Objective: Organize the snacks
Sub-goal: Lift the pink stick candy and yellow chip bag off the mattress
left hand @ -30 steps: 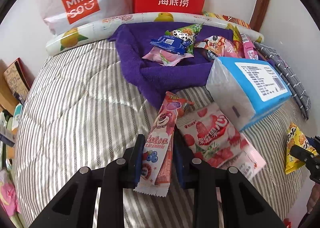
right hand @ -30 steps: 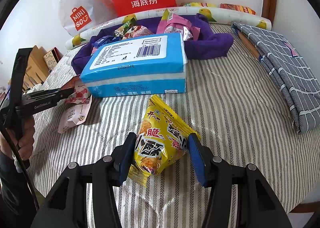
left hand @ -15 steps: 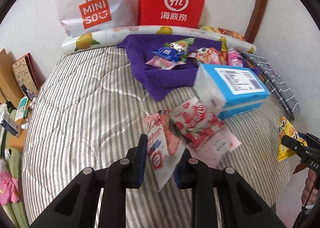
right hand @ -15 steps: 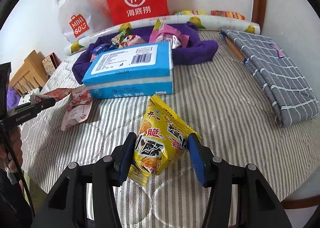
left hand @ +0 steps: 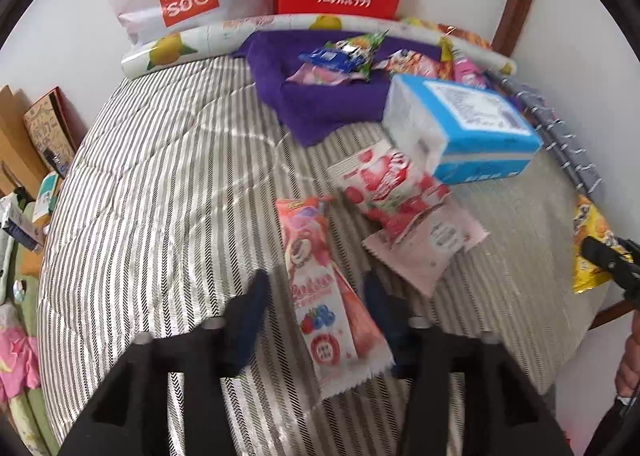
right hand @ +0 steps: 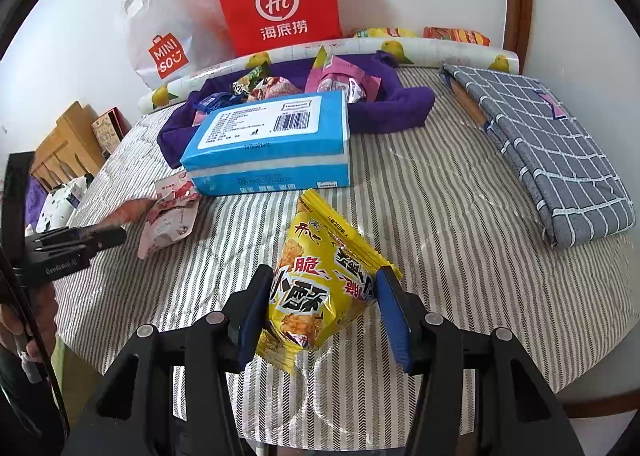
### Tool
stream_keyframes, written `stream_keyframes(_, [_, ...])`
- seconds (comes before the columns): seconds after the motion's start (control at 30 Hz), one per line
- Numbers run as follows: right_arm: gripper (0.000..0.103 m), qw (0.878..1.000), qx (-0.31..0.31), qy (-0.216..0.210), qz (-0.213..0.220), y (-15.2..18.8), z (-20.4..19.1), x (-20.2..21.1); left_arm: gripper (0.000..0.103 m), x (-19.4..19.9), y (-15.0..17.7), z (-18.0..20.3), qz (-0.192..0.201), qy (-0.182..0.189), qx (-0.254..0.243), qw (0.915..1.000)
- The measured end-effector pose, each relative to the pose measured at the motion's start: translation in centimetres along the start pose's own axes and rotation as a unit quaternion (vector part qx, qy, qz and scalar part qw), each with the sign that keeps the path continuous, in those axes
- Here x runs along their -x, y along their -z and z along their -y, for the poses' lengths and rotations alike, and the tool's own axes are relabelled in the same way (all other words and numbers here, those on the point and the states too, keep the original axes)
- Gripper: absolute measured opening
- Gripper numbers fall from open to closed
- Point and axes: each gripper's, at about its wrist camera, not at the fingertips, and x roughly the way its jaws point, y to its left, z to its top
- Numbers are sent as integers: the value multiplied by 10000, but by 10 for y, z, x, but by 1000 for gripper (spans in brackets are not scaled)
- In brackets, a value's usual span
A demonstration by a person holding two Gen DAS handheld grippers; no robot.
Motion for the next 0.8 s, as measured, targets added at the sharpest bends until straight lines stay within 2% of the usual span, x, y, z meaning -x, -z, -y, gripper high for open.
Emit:
stream_keyframes(0.13, [52,10000,16,-19,-90,2,0,-7,51,-11,-2,1,-47,-28,40,10000])
stream_keyframes(0.27, [52,9999,-25,-19,-153,3,3,-14,50,-17,-6,6,87,-259,-32,9996])
stream_keyframes(0.3, [52,9999,-46,-19,-164,2,4,-15,39,-17,-7,7,126,-273,-24,9995])
stream_keyframes(0.37, [52,9998,-69,-7,-182,2,6,-17,26,-16,-8,9,177,-243,-69,9995])
stream_keyframes(0.4, [52,9998,-72,-6,-200,2,6,-18,24,-16,-8,10,183,-229,-101,9995])
stream_keyframes(0.57, [52,9997,2,12,-224,-1,4,-18,23,-10,-5,14,236,-356,-200,9989])
stream_keyframes(0.8, [52,9998,75,-6,-182,-9,1,-13,23,14,-4,12,385,-283,-97,9988])
